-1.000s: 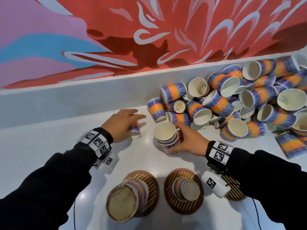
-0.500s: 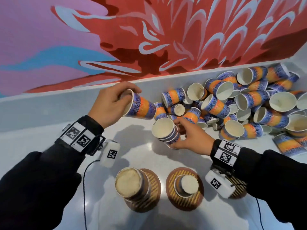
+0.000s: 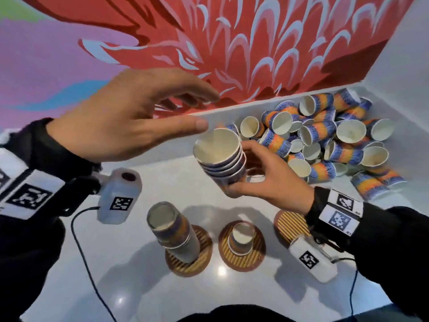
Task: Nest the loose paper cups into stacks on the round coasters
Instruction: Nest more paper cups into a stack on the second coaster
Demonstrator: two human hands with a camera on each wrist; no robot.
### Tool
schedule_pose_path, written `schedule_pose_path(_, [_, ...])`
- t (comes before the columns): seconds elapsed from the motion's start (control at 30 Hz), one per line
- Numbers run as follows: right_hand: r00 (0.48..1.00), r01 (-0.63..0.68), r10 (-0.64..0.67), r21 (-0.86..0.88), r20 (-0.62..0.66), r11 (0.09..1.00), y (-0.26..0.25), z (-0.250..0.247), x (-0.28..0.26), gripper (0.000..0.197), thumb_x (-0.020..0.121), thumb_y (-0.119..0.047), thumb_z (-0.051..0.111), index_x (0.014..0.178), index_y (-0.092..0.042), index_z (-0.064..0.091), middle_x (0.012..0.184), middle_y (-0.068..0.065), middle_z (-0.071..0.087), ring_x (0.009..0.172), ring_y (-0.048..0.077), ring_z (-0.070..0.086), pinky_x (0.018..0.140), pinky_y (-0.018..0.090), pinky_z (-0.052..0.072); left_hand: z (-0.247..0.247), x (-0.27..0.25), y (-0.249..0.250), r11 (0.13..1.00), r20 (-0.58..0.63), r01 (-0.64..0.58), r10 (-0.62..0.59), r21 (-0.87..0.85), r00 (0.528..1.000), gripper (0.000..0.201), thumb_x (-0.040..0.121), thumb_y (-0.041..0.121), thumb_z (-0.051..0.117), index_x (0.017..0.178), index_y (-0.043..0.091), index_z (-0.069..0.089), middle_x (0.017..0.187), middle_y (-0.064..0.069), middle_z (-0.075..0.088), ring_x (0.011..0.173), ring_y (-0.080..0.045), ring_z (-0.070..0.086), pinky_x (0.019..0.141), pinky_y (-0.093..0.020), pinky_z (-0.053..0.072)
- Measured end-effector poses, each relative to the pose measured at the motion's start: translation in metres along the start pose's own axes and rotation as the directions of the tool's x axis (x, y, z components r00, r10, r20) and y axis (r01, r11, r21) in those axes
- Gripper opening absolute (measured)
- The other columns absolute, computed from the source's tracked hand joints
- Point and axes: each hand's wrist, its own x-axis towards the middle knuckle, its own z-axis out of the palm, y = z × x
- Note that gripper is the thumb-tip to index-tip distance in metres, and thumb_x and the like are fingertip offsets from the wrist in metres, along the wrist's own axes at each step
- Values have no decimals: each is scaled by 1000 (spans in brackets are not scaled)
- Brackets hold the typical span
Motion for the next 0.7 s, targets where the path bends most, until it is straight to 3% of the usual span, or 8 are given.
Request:
schedule_pose_path(0.07, [999, 29, -29, -2, 21, 1000, -5, -9, -10, 66, 84, -13, 90, 139, -25, 56, 125, -8, 70, 119, 15, 67, 103, 53, 52, -2, -5, 27, 995, 50, -65, 61, 79, 997, 64, 92, 64, 67, 146, 32, 56, 138, 14, 60, 127, -9, 59, 101, -38, 52])
schedule_pose_path(0.13, [997, 51, -52, 7, 57, 999, -10, -20, -19, 66, 86, -9, 86, 142, -25, 55, 130, -8, 68, 125, 15, 64, 105, 51, 51, 14, -10, 51, 981, 116, -91, 71, 173, 991, 81, 83, 63, 77, 153, 35, 46, 148, 9, 50, 134, -12, 53, 108, -36, 45])
schedule_pose_path(0.2, [994, 77, -79, 23, 80, 997, -14, -30, -27, 66, 84, -6, 83, 141, -27, 56, 131, -9, 67, 125, 14, 64, 105, 46, 53, 46, -15, 66, 948, 135, -87, 48, 306, 990, 100, 74, 52, 87, 158, 36, 37, 157, 1, 43, 139, -23, 48, 110, -40, 44])
schedule_pose_path(0.3, [986, 112, -113, 15, 121, 994, -15, -45, -43, 68, 84, -5, 86, 142, -25, 57, 136, -5, 66, 130, 19, 62, 109, 45, 51, 97, -25, 83, 903, 96, 13, -60, 429, 994, 110, 67, 25, 91, 161, 33, 34, 158, -5, 43, 135, -33, 48, 99, -47, 53])
schedule_pose_path(0.37, [984, 119, -112, -47, 135, 992, -12, -53, -57, 70, 83, -12, 89, 145, -21, 57, 138, -7, 64, 130, 19, 61, 107, 40, 52, 122, -32, 89, 924, 70, 72, -105, 375, 992, 103, 71, 12, 86, 160, 31, 36, 154, -5, 46, 131, -32, 50, 89, -46, 58])
schedule_pose_path(0.43, [987, 98, -87, -78, 139, 992, -10, -59, -69, 73, 80, -25, 91, 145, -26, 58, 129, -16, 65, 122, 17, 63, 99, 31, 54, 139, -37, 89, 955, 73, 72, -96, 288, 993, 94, 76, 14, 85, 157, 28, 39, 149, -3, 48, 126, -30, 53, 84, -46, 59])
schedule_pose_path(0.57, [993, 32, -24, -67, 118, 997, -5, -63, -81, 68, 75, -38, 91, 137, -32, 63, 123, -9, 69, 114, 18, 68, 92, 35, 60, 171, -39, 72, 983, 114, 120, -136, 140, 984, 90, 85, 42, 83, 159, 32, 33, 149, 7, 41, 128, -14, 48, 97, -29, 51])
schedule_pose_path(0.7, [996, 11, -12, 11, 89, 1000, 1, -63, -80, 63, 79, -43, 91, 134, -31, 64, 124, -13, 68, 117, 14, 66, 94, 38, 59, 209, -38, 49, 968, 81, 228, -220, -102, 972, 86, 80, 41, 88, 152, 37, 41, 140, 12, 49, 123, -4, 50, 100, -20, 44])
